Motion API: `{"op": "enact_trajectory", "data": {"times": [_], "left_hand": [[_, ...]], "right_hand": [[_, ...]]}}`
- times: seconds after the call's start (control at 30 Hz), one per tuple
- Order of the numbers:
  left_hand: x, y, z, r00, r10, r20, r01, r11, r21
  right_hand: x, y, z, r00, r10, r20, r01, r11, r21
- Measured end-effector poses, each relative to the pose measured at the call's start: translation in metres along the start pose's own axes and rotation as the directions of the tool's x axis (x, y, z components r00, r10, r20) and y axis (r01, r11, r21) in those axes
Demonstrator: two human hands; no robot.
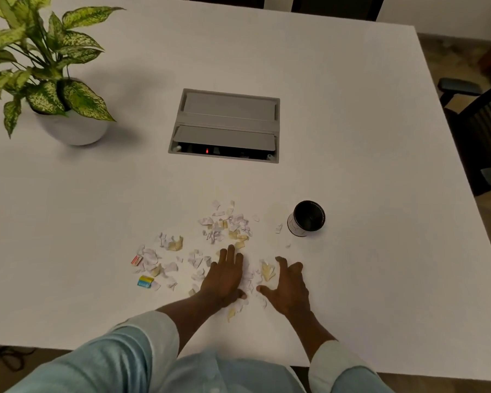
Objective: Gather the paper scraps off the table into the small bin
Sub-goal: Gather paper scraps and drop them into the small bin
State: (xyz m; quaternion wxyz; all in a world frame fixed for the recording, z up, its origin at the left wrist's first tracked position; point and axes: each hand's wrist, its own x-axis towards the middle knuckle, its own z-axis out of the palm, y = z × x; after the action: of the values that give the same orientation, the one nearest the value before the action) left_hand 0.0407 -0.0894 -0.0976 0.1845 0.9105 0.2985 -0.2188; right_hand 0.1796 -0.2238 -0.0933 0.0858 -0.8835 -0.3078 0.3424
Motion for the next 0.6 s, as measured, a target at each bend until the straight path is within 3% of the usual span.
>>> {"op": "enact_trajectory", "data": {"times": [0.13,0.4,0.6], "left_hand": [[0.007,0.002,0.004,0.999,0.054,0.0,-0.054,0.997,0.048],[0.015,-0.007,0.004,0.985,0.159,-0.062,-0.168,0.967,-0.189],[0.02,-0.014,-0.001,0.978,0.159,-0.132,-0.18,0.97,-0.165]], "right_hand": [[0.01,-0.004,0.001,0.999,-0.038,0.001,0.038,0.999,-0.016],[0.028,-0.02,0.006,0.983,-0.182,0.016,0.183,0.977,-0.105],[0.029,-0.018,0.009,0.971,-0.232,-0.058,0.223,0.967,-0.123]]}}
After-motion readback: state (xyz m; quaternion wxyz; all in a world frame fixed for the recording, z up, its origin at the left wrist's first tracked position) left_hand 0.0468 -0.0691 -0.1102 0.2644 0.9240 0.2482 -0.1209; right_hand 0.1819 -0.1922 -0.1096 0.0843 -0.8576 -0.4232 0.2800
